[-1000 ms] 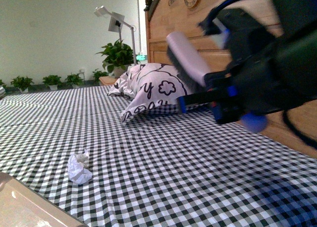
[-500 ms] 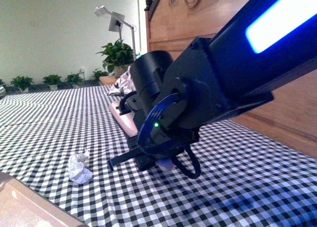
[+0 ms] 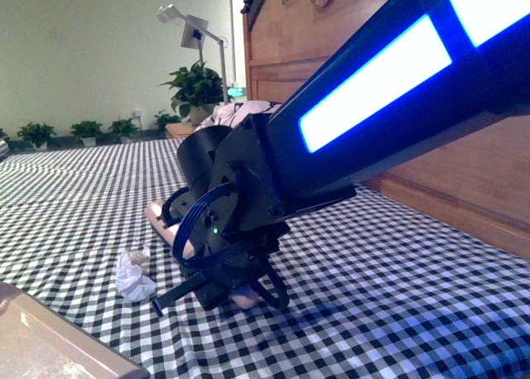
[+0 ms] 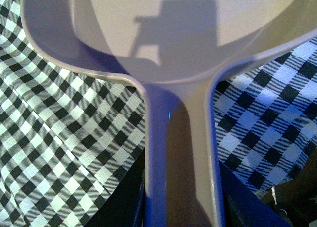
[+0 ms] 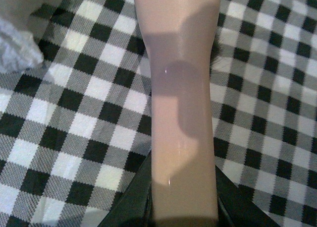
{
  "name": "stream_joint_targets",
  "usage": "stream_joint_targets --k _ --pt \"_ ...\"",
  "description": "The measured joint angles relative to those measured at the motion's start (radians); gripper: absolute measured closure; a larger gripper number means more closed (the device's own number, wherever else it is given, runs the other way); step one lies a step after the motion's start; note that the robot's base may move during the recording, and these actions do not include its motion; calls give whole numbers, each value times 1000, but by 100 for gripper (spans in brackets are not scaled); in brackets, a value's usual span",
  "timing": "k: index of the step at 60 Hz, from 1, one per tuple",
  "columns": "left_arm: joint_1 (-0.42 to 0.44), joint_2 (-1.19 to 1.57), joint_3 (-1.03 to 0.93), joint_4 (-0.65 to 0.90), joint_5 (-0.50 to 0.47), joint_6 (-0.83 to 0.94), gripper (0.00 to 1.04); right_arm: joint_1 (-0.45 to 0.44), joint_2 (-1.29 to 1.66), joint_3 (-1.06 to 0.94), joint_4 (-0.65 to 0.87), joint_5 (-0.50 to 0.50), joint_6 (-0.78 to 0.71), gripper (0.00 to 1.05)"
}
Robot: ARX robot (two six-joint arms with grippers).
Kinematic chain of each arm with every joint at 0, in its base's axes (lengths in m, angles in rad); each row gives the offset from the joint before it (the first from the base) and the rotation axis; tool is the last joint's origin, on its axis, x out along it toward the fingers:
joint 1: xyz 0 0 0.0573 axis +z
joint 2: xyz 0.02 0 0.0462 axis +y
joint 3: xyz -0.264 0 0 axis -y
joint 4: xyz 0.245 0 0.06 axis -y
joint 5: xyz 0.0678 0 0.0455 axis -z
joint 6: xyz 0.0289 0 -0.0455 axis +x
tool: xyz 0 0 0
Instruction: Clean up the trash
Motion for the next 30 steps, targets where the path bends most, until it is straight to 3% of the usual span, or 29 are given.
stream_joint_targets --k 11,22,27,30 --pt "0 0 0 0 0 0 79 3 -18 -2 -51 -97 -4 86" --pt "0 0 0 0 0 0 79 7 -140 -160 -64 -410 -20 86" --pt "0 0 0 0 0 0 79 7 -265 -287 -90 -598 -50 86" --pt "0 0 0 0 0 0 79 0 -348 -352 -110 -651 -80 86"
